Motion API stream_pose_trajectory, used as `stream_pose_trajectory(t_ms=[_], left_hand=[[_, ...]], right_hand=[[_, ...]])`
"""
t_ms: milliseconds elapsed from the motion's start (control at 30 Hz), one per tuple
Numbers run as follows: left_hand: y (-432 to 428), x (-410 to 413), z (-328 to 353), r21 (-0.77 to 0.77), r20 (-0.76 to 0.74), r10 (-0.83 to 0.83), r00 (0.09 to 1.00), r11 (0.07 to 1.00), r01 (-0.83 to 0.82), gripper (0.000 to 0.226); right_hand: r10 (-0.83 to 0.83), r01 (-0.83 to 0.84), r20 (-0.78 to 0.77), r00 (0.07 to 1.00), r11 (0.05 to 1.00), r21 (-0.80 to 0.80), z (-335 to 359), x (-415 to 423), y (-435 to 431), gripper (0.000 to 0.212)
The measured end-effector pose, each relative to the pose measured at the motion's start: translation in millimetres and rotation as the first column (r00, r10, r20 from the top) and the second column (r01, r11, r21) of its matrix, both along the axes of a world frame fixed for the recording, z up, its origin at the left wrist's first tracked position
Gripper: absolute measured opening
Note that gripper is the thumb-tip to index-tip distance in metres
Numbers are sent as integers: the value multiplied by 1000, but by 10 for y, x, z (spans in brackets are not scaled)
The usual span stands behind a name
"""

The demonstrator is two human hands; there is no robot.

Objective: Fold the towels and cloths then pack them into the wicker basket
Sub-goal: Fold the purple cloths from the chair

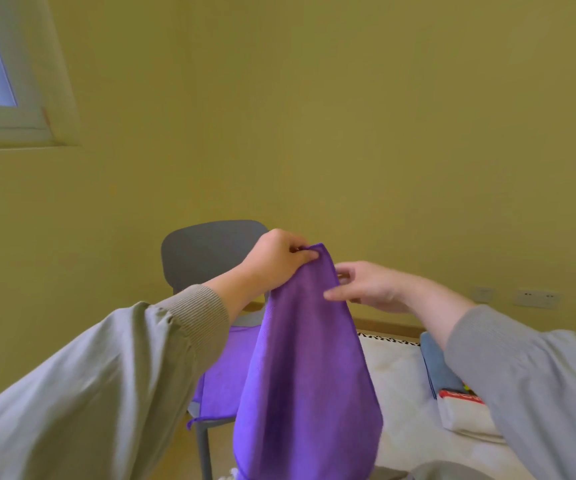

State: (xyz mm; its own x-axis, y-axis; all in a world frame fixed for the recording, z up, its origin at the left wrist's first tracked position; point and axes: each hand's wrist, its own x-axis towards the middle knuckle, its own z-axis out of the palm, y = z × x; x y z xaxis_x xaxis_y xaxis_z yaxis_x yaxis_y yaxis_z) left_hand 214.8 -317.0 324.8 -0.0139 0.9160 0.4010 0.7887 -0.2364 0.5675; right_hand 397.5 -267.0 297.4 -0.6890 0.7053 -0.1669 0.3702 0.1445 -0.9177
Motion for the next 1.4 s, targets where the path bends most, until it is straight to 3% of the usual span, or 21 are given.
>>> stream_pose_trajectory(t_ms=[100, 200, 267, 333, 400, 500, 600, 700, 767, 833, 933, 1033, 1133, 1167, 1300, 1400], left_hand=[[13, -18, -54, 24, 90, 40, 995, 999, -42, 21], [1, -92, -83, -47, 218, 62, 974, 997, -53, 30], [-20, -172, -115, -186, 265, 43, 963, 982, 7, 30], [-72, -244, -170, -349, 210, -5, 978, 934, 80, 24], [-103, -295, -231, -413, 176, -15, 984, 907, 88, 9], [-102, -310, -232, -335, 205, 61, 977, 942, 12, 27], [-80, -234, -153, -244, 112, 91, 990, 968, -61, 39], [-51, -178, -79, -179, 23, 86, 996, 981, -81, 42], [-46, -175, -40, -172, 2, 58, 998, 983, -57, 42], [-60, -205, -30, -187, 13, 32, 999, 982, -29, 40], [-95, -283, -82, -213, 52, 46, 998, 976, -34, 33], [-106, -377, -158, -225, -42, 121, 992, 966, -128, 25], [-117, -457, -219, -209, -113, 224, 968, 947, -243, 5], [-111, -480, -239, -211, -95, 264, 960, 937, -278, 12], [-78, -573, -324, -216, -73, 393, 917, 891, -399, 19], [-66, -625, -372, -198, -25, 449, 893, 874, -445, 18]], right_hand=[[-64, 69, -122, 990, 997, 39, 75, -133, -114, 4], [-243, 262, -250, 937, 964, 44, 119, -204, -131, 18], [-354, 378, -321, 878, 925, 15, 138, -206, -92, 25], [-416, 439, -364, 834, 898, -22, 146, -197, -41, 28], [-408, 438, -360, 839, 899, 1, 131, -184, -17, 25], [-383, 431, -286, 878, 893, 129, 111, -168, -19, 32], [-297, 329, -294, 909, 942, 65, 144, -188, -91, 9], [-247, 273, -286, 926, 960, 55, 170, -194, -114, 25], [-230, 269, -278, 933, 957, 112, 193, -201, -116, 17], [-315, 379, -327, 891, 912, 155, 206, -192, -64, 17], [-505, 578, -447, 738, 815, 34, 212, -141, 64, 26], [-598, 688, -482, 641, 726, 14, 196, -66, 158, 25], [-620, 738, -471, 628, 666, 106, 186, -12, 178, 13], [-626, 751, -467, 624, 646, 137, 199, -1, 168, 14], [-640, 781, -458, 617, 567, 261, 236, 36, 137, 38], [-665, 790, -428, 613, 510, 340, 278, 113, 79, 45]])
